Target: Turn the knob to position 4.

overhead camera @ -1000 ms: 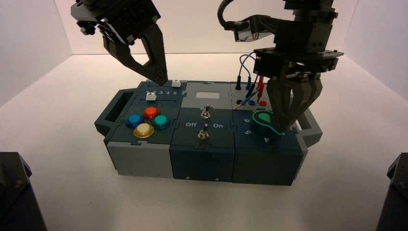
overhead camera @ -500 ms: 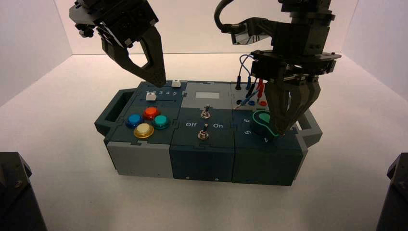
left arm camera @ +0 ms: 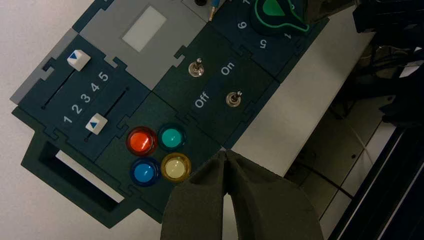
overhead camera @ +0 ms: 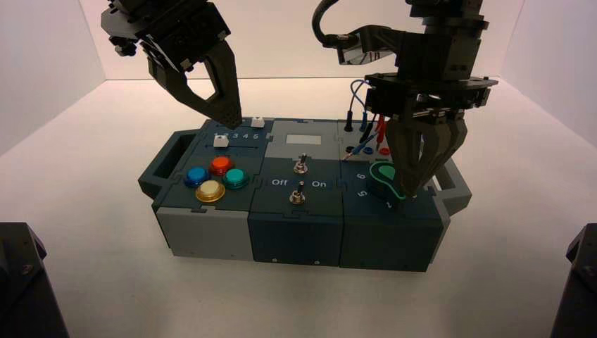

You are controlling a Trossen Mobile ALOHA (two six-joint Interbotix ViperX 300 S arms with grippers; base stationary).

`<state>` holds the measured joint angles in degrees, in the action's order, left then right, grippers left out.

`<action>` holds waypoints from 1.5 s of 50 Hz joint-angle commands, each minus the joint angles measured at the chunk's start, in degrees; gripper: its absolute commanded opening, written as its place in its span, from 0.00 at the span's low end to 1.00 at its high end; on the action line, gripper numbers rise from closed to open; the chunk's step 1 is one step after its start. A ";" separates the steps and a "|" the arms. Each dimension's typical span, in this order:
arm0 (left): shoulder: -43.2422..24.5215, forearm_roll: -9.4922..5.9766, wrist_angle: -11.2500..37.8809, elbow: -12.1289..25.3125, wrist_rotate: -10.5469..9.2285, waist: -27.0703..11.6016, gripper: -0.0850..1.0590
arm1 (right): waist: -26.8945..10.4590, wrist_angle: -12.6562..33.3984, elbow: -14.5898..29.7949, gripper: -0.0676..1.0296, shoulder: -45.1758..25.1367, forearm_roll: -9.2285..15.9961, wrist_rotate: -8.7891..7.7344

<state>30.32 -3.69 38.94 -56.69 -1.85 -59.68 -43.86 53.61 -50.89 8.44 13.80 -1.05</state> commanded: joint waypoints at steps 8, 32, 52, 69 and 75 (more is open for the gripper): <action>0.53 0.18 -0.18 0.62 0.09 -0.26 0.05 | -0.70 -0.18 1.32 0.04 -0.18 0.53 0.18; 0.70 0.18 0.35 0.35 0.09 -0.26 0.05 | -1.32 -0.09 1.41 0.04 -0.88 0.62 0.18; 1.05 0.35 0.35 0.35 0.09 -0.26 0.05 | -1.23 0.53 -0.18 0.04 1.93 0.53 0.09; 1.32 1.76 0.35 0.88 0.09 -0.18 0.05 | -1.23 2.29 -0.09 0.04 12.48 0.35 0.35; 0.53 1.93 0.26 0.88 0.09 -0.26 0.05 | -1.23 2.29 -0.26 0.04 14.85 0.35 0.35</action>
<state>31.11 -2.02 39.46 -56.95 -1.93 -59.68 -44.82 55.99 -51.68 21.09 13.97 -0.88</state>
